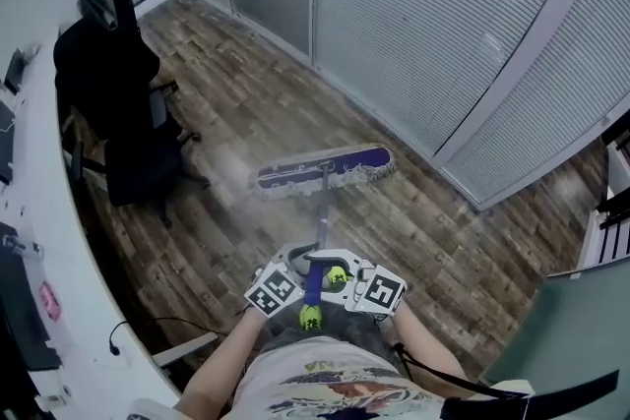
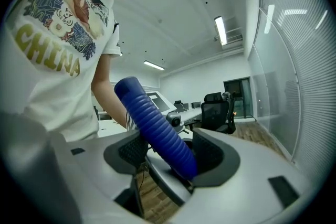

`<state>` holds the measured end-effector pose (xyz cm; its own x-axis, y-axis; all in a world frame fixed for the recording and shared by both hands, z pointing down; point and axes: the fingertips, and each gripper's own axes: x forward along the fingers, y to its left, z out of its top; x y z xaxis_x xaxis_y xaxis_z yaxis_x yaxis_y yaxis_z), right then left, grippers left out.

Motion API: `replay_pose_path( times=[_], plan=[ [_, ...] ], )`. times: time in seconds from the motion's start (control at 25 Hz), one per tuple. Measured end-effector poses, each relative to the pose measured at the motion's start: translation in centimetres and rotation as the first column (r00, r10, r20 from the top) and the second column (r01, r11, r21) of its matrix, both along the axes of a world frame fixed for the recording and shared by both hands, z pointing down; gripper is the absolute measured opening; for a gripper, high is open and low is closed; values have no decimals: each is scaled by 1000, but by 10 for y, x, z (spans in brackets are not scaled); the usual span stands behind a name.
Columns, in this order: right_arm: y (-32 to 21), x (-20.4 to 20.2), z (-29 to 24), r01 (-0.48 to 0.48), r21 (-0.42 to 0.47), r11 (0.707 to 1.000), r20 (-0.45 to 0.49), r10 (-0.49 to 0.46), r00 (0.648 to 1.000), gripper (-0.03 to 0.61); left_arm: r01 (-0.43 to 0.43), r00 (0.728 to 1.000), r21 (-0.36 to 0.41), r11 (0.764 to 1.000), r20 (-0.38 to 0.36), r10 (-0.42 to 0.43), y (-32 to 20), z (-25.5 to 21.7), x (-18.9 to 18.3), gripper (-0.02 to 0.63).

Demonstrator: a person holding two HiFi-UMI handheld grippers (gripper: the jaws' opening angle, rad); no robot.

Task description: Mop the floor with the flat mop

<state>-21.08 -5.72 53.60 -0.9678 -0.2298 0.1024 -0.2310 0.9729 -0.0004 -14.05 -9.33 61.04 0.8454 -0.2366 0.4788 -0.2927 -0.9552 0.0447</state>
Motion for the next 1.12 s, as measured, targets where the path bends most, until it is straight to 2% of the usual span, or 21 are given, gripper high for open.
replay_pose_path(
  times=[0.24,0.44,0.6,0.76,0.88,1.08,1.12],
  plan=[
    [-87,34,-5,-35,13,999,31,35,999,247,-13,1000,-6,1000,0,13,-85,-3,33,202],
    [-173,77,-7,-66,12,998,22,66,998,247,-22,1000,21,1000,-20,23,-170,-7,76,202],
    [-244,112,-25,-150,-37,988,91,153,984,247,22,997,117,993,-70,-14,-237,-23,110,204],
    [-303,141,-55,-208,-56,976,183,215,959,245,77,989,233,969,-142,-45,-290,-51,129,202],
    [-319,148,-67,-213,-59,975,180,220,959,245,56,991,289,956,-132,-18,-307,-63,136,202],
    [-299,145,-59,-227,-57,972,135,233,963,244,-18,995,304,952,-87,47,-288,-59,139,190],
    [-290,142,-54,-239,-61,969,123,244,962,243,-23,996,309,951,-76,49,-280,-56,136,151]
  ],
)
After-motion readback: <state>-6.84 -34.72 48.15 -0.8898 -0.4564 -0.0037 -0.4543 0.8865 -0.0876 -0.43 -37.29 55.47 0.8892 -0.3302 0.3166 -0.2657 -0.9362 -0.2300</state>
